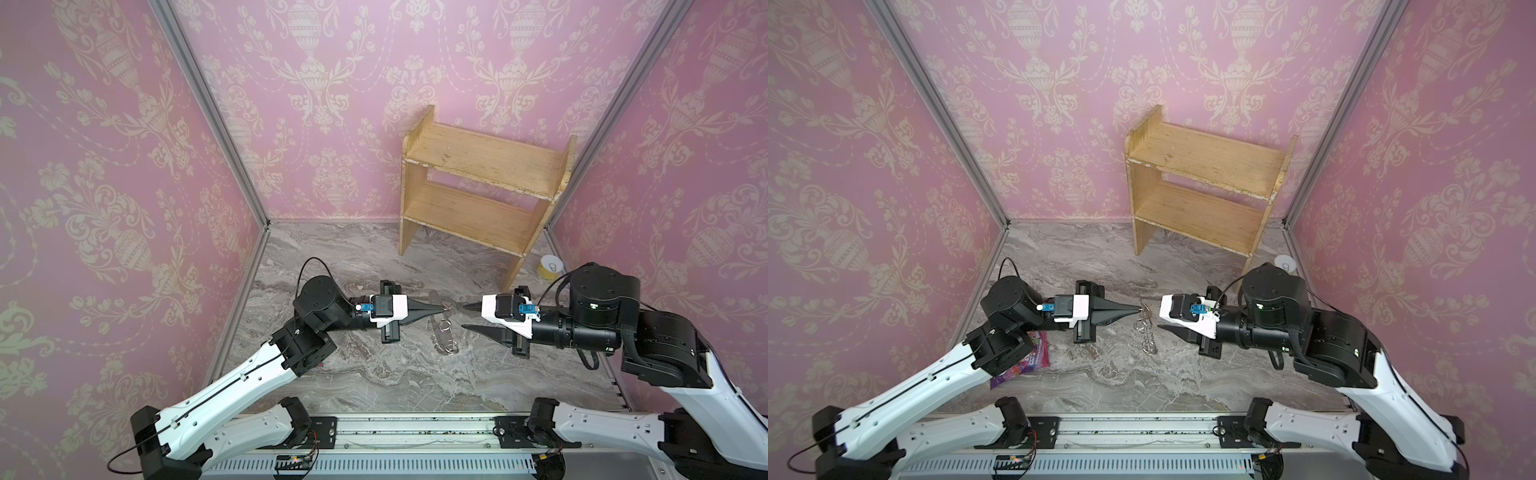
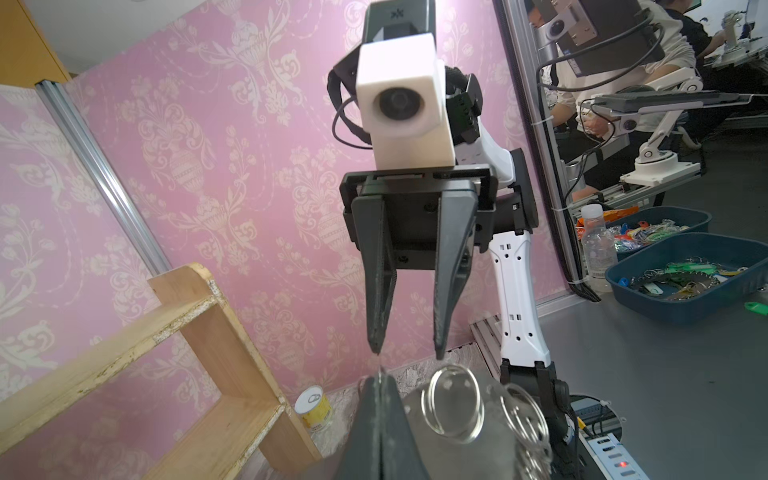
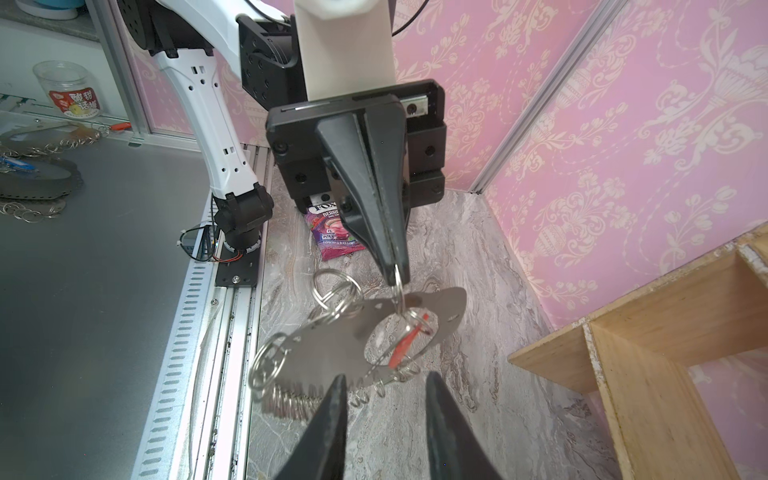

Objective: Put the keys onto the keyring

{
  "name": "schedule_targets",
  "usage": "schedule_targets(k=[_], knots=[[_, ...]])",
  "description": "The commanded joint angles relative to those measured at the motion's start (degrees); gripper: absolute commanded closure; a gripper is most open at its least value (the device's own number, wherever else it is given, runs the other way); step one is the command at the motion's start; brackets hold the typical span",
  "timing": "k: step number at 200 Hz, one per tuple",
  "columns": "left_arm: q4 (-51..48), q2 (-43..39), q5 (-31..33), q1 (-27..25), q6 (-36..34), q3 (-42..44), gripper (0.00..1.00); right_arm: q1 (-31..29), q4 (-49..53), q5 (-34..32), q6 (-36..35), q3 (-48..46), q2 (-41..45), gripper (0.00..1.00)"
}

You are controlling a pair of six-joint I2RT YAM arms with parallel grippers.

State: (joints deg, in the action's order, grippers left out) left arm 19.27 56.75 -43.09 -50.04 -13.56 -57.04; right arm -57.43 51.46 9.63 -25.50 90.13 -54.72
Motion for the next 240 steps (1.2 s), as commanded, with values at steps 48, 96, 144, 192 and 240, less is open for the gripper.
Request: schedule_targets(k=[48,96,144,192,240], knots=[[6.9,0.3,-2.9,0.3,1.0,-0.8,1.0,-0.3,-4.9,3.5,1.9,-2.7,0.1,0.77],[8.1,0.6,-4.9,0.3,2.7,-0.5,1.0,-0.4,-8.3,0.2,0.4,-2.4,2.4,0.74],[7.3,0.5,-6.0,0.3,3.3,-1.1,1.0,-0.4,-6.7,1.4,-1.7,0.4,0.1,0.73],[5.5,0.3,-6.8,0.3,3.3,-1.8,1.0,-0.4,-6.4,3.3,-3.4,1.7,-1.7,0.71],[4.5,-0.1,-6.9,0.3,3.0,-2.2,1.0,-0.5,-4.4,5.3,-3.8,2.8,-2.6,0.77]])
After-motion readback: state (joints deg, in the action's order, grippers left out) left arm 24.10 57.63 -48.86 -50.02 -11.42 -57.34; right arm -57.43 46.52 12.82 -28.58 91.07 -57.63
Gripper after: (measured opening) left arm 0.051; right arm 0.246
